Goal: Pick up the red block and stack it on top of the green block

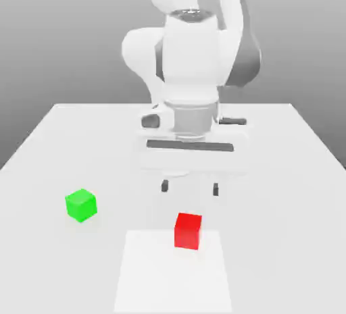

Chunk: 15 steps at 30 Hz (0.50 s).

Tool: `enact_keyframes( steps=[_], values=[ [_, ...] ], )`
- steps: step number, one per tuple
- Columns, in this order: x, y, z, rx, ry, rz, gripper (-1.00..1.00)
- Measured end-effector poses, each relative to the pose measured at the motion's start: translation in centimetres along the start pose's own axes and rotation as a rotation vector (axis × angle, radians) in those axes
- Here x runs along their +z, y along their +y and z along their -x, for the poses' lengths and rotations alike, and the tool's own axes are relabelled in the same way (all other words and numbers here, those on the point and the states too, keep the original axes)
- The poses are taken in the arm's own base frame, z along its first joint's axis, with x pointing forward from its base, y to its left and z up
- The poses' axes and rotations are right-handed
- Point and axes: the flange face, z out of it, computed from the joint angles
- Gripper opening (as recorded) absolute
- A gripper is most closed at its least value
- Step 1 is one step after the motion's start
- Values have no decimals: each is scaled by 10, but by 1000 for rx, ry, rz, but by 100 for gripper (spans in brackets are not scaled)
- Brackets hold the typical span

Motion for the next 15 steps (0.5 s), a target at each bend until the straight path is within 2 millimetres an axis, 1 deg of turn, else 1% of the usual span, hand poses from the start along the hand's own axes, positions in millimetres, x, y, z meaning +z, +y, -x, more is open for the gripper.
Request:
enact_keyframes(
  steps=[2,5,6,11,12,13,15],
  values=[
    [27,6,4,5,-11,18,0],
    [54,9,7,7,-15,23,0],
    [62,10,7,7,-15,23,-100],
    [62,10,7,8,-15,23,-100],
    [66,10,8,8,-15,23,-100],
    [64,10,8,7,-15,23,-100],
    [52,9,7,7,-15,23,-100]
  ],
)
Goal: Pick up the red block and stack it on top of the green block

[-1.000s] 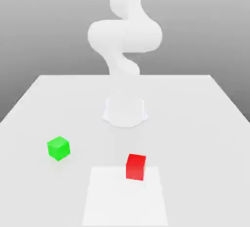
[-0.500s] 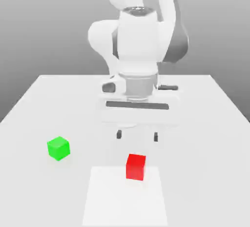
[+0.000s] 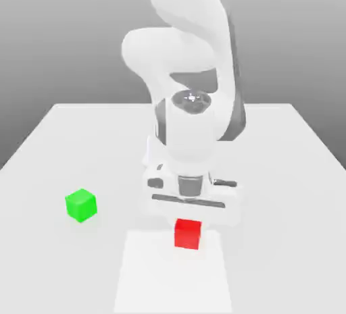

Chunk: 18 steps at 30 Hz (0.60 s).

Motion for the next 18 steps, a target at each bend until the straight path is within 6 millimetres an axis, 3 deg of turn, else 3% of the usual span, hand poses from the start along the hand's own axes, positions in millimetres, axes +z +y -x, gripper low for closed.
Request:
enact_keyframes(
  steps=[6,8,13,18],
  values=[
    [-46,2,-2,8,1,1,-100],
    [-56,19,-26,84,5,2,-100],
    [-72,87,-93,340,11,4,-100],
    [-84,172,-137,606,7,3,-100]
  ],
)
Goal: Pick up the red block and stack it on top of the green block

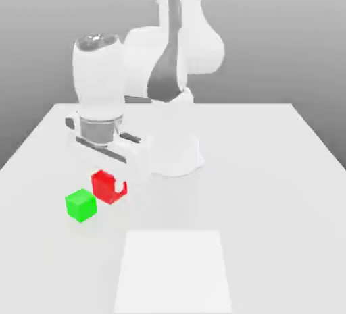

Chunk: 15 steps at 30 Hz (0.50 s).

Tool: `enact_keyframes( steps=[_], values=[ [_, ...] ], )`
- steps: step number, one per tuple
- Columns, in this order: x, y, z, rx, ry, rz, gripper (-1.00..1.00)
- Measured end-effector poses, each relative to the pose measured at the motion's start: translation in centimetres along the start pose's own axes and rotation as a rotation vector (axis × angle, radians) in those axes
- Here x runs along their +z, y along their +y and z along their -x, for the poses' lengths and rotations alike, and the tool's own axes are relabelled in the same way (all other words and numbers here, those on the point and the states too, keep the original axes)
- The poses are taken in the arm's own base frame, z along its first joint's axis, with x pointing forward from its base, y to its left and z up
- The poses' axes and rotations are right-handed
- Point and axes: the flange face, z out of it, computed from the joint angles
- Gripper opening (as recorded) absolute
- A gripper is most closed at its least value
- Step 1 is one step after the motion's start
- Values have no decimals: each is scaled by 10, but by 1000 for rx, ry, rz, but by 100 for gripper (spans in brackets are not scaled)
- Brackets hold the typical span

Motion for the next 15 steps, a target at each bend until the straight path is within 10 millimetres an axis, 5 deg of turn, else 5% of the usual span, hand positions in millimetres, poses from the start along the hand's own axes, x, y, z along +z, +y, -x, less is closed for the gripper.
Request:
enact_keyframes(
  steps=[3,11,12,15],
  values=[
    [-1,30,-34,130,-8,-1,-100],
    [52,35,-40,156,-14,-4,-100],
    [59,36,-40,153,-11,-2,100],
    [59,36,-40,153,-11,-2,100]
  ],
)
